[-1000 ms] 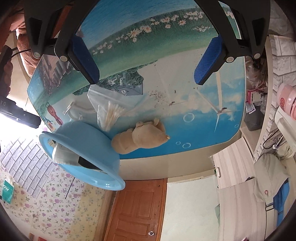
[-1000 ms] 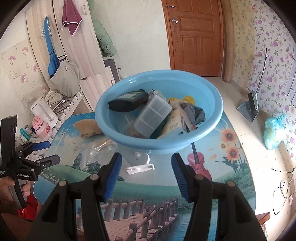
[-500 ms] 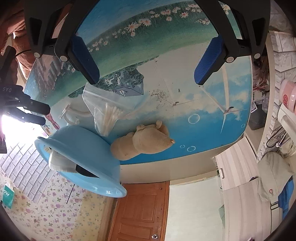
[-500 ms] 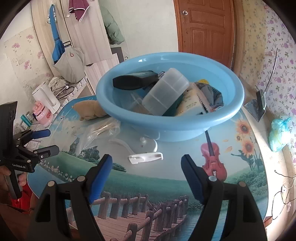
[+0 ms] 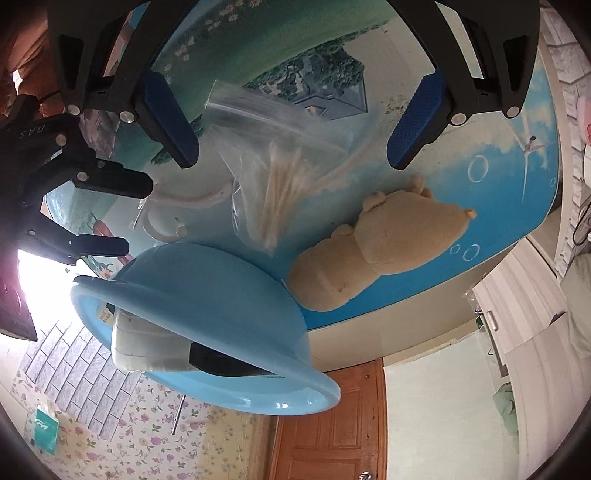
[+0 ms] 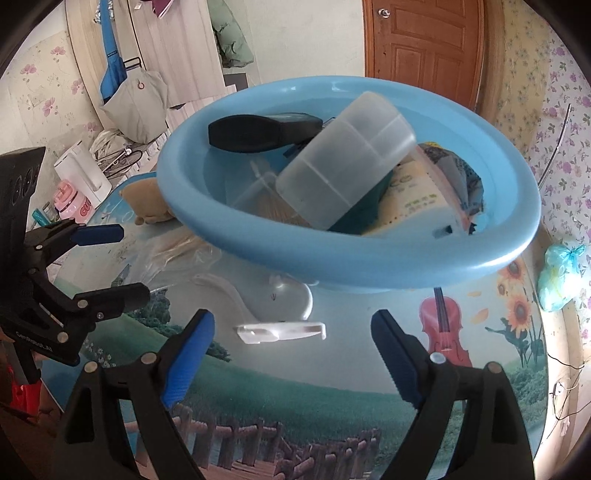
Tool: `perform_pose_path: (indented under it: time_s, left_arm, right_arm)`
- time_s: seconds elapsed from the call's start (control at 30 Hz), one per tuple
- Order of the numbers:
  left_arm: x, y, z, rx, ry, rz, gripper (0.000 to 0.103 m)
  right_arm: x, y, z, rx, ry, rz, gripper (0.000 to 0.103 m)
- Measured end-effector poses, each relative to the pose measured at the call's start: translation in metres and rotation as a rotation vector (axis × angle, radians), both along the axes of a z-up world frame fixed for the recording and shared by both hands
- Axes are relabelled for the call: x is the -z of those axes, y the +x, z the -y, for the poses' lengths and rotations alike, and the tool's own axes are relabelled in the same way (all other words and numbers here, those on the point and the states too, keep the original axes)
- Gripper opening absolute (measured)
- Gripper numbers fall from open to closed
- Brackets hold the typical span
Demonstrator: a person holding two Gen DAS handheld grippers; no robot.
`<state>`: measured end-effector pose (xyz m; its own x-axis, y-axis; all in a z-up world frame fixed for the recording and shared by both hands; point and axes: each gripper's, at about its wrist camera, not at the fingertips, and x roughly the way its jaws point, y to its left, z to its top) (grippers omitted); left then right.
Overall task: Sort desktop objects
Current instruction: 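Grasp the white plastic hook with the right gripper while the left grasps the swab bag, then carry the hook and swab bag over the basin and open both grippers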
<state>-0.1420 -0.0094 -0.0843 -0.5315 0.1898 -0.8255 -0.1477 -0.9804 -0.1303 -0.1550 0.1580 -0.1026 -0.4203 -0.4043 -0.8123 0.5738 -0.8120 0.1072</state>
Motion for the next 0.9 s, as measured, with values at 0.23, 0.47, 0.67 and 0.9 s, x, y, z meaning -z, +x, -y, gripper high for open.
perform_pose_path:
  time_s: [0.23, 0.47, 0.67, 0.9]
  left_arm:
    - [-0.005, 0.006, -0.005, 0.081, 0.006, -0.005, 0.034]
    - [-0.012, 0.023, 0.009, 0.039, 0.053, 0.000, 0.022]
    - [-0.014, 0.038, 0.015, 0.026, 0.105, 0.021, 0.019]
    - [-0.026, 0.050, 0.013, -0.003, 0.109, -0.013, 0.014]
  right_arm:
    - [0.005, 0.006, 0.012, -0.058, 0.055, -0.048, 0.088]
    - [0.011, 0.001, 0.009, -0.044, 0.037, -0.009, 0.055]
    - [0.003, 0.005, -0.001, -0.019, -0.007, 0.023, 0.055]
    - [-0.011, 0.022, -0.008, -0.005, -0.035, 0.000, 0.055]
